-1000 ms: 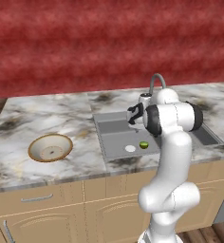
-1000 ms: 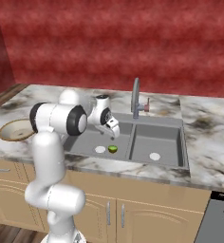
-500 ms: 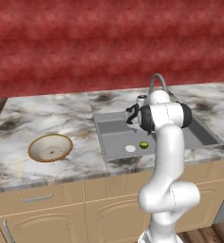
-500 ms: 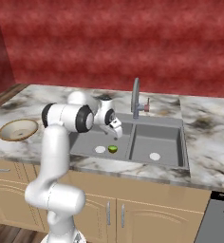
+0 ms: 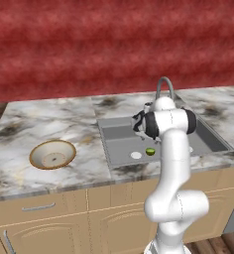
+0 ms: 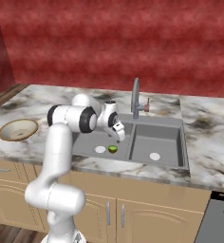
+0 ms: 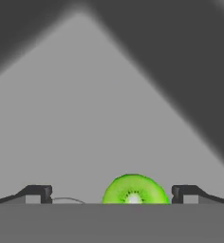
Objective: Pick the mangos from the cabinet and place them in one bowl. Pick the kiwi from the sink and place it in the other bowl.
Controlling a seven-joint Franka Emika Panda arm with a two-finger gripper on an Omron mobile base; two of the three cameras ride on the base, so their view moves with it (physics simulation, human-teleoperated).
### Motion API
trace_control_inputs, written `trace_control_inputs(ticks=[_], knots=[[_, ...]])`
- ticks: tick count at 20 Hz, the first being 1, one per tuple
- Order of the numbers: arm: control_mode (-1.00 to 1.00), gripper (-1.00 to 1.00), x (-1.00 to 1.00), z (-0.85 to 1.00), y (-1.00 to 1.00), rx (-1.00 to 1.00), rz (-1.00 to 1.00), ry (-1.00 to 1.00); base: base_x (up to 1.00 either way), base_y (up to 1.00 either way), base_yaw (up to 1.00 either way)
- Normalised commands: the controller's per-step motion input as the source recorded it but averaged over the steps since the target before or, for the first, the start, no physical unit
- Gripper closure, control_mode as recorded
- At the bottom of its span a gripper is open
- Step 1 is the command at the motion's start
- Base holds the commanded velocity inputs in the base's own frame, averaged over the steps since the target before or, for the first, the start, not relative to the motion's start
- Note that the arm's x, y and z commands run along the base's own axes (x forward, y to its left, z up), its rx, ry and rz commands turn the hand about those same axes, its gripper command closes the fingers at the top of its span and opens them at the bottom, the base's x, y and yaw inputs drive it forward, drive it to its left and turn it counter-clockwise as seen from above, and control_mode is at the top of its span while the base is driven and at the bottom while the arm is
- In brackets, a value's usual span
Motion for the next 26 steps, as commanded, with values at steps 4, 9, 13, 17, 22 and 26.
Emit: trace_control_inputs(ticks=[4, 9, 13, 17, 22, 26], knots=[[-1.00, -1.00, 0.13, -0.30, -0.05, 0.00, -0.01, -0.01, 0.00, 0.00, 0.00], [-1.00, -1.00, 0.01, -0.29, 0.00, 0.00, -0.04, 0.00, 0.00, 0.00, 0.00], [-1.00, -1.00, 0.00, -0.31, 0.00, 0.00, -0.03, 0.00, 0.00, 0.00, 0.00], [-1.00, -1.00, 0.00, -0.29, -0.01, 0.00, -0.03, 0.00, 0.00, 0.00, 0.00], [-1.00, -1.00, 0.00, -0.24, 0.00, 0.00, -0.04, 0.00, 0.00, 0.00, 0.00], [-1.00, -1.00, 0.00, -0.24, 0.00, 0.00, -0.03, 0.00, 0.00, 0.00, 0.00]])
